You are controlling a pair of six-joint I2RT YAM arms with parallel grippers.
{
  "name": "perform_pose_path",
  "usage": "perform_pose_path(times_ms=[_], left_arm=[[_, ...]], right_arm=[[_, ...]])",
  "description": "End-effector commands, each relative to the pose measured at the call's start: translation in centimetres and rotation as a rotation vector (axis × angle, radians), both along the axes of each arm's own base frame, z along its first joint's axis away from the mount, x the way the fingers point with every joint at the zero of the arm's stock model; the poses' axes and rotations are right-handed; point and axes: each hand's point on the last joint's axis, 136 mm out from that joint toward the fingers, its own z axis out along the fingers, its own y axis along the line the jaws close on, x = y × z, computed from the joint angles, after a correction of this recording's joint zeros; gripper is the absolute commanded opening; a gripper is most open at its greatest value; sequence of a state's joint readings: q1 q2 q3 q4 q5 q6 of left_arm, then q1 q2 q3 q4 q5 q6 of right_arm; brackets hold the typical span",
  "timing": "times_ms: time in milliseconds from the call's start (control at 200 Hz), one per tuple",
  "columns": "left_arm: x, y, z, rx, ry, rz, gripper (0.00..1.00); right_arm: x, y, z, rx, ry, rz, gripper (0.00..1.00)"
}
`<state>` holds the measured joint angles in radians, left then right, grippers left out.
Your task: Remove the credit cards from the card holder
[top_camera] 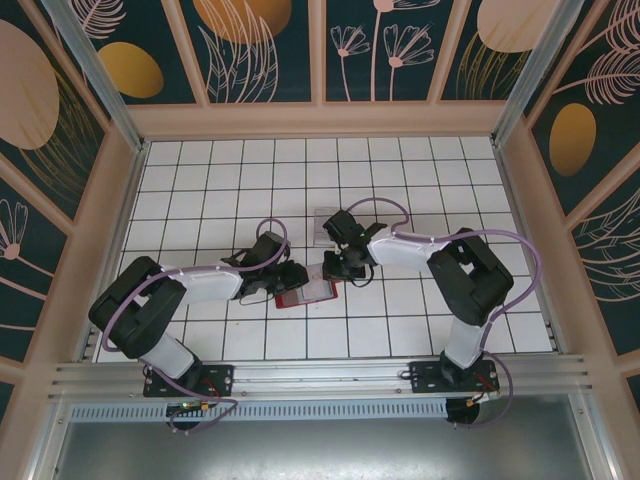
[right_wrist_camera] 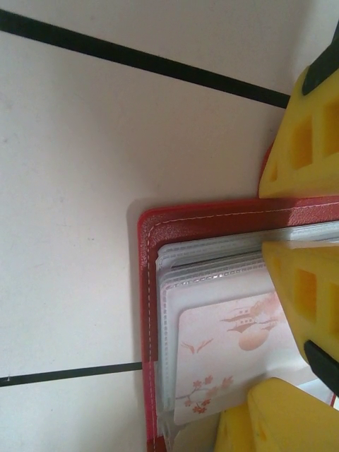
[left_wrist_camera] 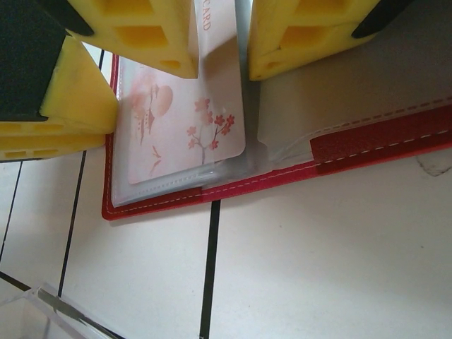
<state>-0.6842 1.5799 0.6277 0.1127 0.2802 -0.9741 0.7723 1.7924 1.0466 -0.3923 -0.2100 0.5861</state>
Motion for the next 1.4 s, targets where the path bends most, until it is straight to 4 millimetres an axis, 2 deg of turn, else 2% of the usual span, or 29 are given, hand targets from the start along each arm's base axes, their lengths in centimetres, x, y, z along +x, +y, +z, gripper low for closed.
perform_pose_path(times_ms=[0,220,470,1046,1396], left_arm=[[-0.5,0.4,-1.1,0.007,0.028,0.0,0.25],[-0.8,0.5,-2.0,0.014,0.045,-0.007,0.24],[-0.8,1.1,-1.7,0.039,0.028,0.004,0.15],[-1.0,2.9,0.9,0.063,-0.053,0.032,0.05],[-1.2,3.6,3.2,0.075,-0.131,0.007,0.0]], right_arm=[[-0.7,-0.4,-1.2,-0.035,0.035,-0.005,0.21],[-0.8,-0.4,-1.2,-0.031,0.038,-0.005,0.2],[-0.9,-0.4,-1.2,-0.029,0.04,-0.008,0.18],[-0.9,-0.8,-1.1,-0.039,0.034,-0.018,0.16],[-0.8,-0.8,-1.0,-0.037,0.03,-0.021,0.15]])
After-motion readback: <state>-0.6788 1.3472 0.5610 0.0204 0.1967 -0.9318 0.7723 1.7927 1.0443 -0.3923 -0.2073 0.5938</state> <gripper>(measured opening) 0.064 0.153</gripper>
